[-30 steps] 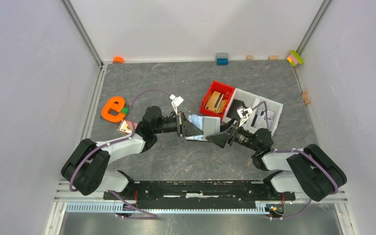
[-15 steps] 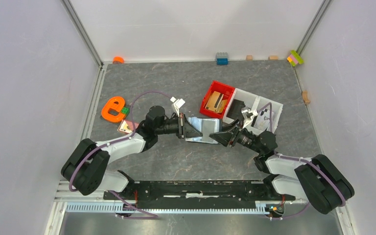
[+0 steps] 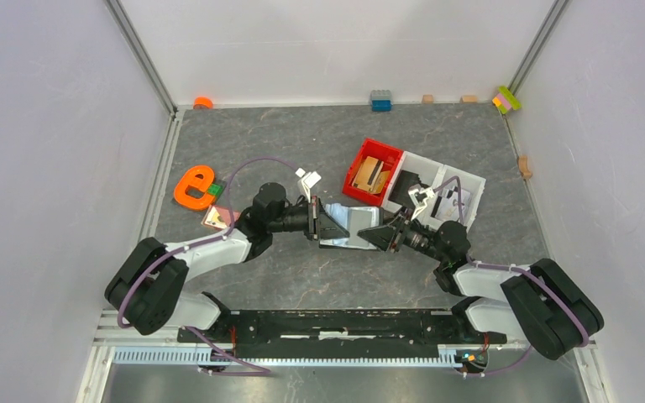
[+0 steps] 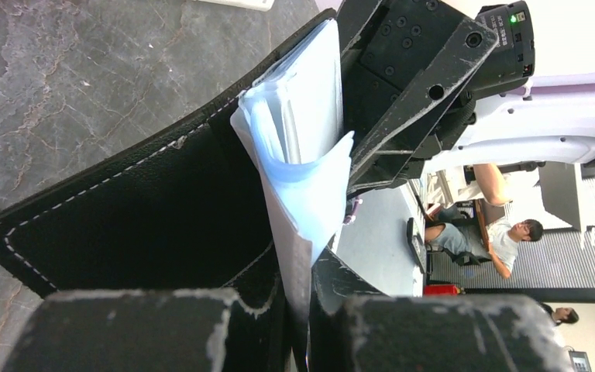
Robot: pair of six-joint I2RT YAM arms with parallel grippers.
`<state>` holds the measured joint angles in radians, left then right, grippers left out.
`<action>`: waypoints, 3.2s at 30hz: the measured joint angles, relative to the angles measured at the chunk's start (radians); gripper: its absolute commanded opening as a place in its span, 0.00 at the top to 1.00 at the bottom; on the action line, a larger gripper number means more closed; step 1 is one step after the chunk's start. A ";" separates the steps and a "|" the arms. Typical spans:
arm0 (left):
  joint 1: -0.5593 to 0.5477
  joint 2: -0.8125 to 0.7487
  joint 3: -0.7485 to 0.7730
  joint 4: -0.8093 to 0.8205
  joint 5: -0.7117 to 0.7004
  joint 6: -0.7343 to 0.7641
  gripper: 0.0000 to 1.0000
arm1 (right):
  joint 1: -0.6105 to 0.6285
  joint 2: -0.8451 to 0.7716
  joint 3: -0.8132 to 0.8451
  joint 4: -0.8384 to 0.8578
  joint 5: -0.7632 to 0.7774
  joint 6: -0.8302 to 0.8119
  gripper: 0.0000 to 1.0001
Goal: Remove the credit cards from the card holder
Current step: Remove the credit card from the card holder.
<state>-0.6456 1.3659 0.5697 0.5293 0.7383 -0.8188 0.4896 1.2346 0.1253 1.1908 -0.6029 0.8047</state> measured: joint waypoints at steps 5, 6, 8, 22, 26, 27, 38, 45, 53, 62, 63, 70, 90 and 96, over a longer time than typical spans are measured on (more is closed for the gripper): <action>-0.005 0.000 0.000 -0.005 -0.018 0.005 0.85 | 0.006 0.001 0.005 0.005 -0.009 0.006 0.87; -0.003 0.000 0.001 -0.009 -0.025 0.008 0.79 | 0.006 0.001 0.005 0.006 -0.008 0.005 0.88; -0.004 0.000 0.007 -0.035 -0.045 0.024 0.62 | 0.007 0.000 0.005 0.000 -0.006 0.003 0.91; 0.053 -0.125 0.028 -0.392 -0.423 0.099 0.15 | 0.006 -0.132 0.005 -0.259 0.131 -0.109 0.99; 0.054 -0.135 0.027 -0.418 -0.435 0.116 0.00 | 0.006 -0.116 0.005 -0.257 0.124 -0.108 0.98; 0.055 -0.142 0.020 -0.398 -0.418 0.116 0.00 | 0.006 -0.113 0.005 -0.257 0.121 -0.106 0.98; 0.054 -0.207 -0.033 -0.208 -0.282 0.115 0.00 | 0.006 -0.130 0.005 -0.217 0.071 -0.076 0.98; 0.054 -0.240 -0.061 -0.162 -0.261 0.115 0.00 | 0.006 -0.175 0.005 -0.149 0.018 -0.030 0.98; 0.054 -0.383 -0.117 -0.102 -0.275 0.114 0.00 | 0.007 -0.220 0.005 -0.103 -0.019 0.002 0.97; 0.053 -0.530 -0.277 0.119 -0.311 0.073 0.00 | 0.006 -0.286 0.006 -0.108 -0.030 0.002 0.98; 0.053 -0.509 -0.282 0.147 -0.307 0.059 0.00 | 0.006 -0.285 0.006 -0.108 -0.033 0.002 0.98; 0.006 -0.388 -0.266 0.227 -0.256 0.030 0.01 | 0.006 -0.265 0.006 -0.106 -0.049 0.010 0.98; -0.013 -0.258 -0.166 0.103 -0.234 0.044 0.91 | 0.005 -0.210 0.019 -0.177 -0.020 -0.003 0.71; -0.015 -0.277 -0.148 -0.003 -0.291 0.073 0.98 | 0.006 -0.198 0.040 -0.217 -0.013 -0.026 0.39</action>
<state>-0.6609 1.0889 0.4217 0.5262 0.4473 -0.7456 0.4953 1.0370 0.1654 0.9733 -0.6159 0.7784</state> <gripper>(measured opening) 0.134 0.534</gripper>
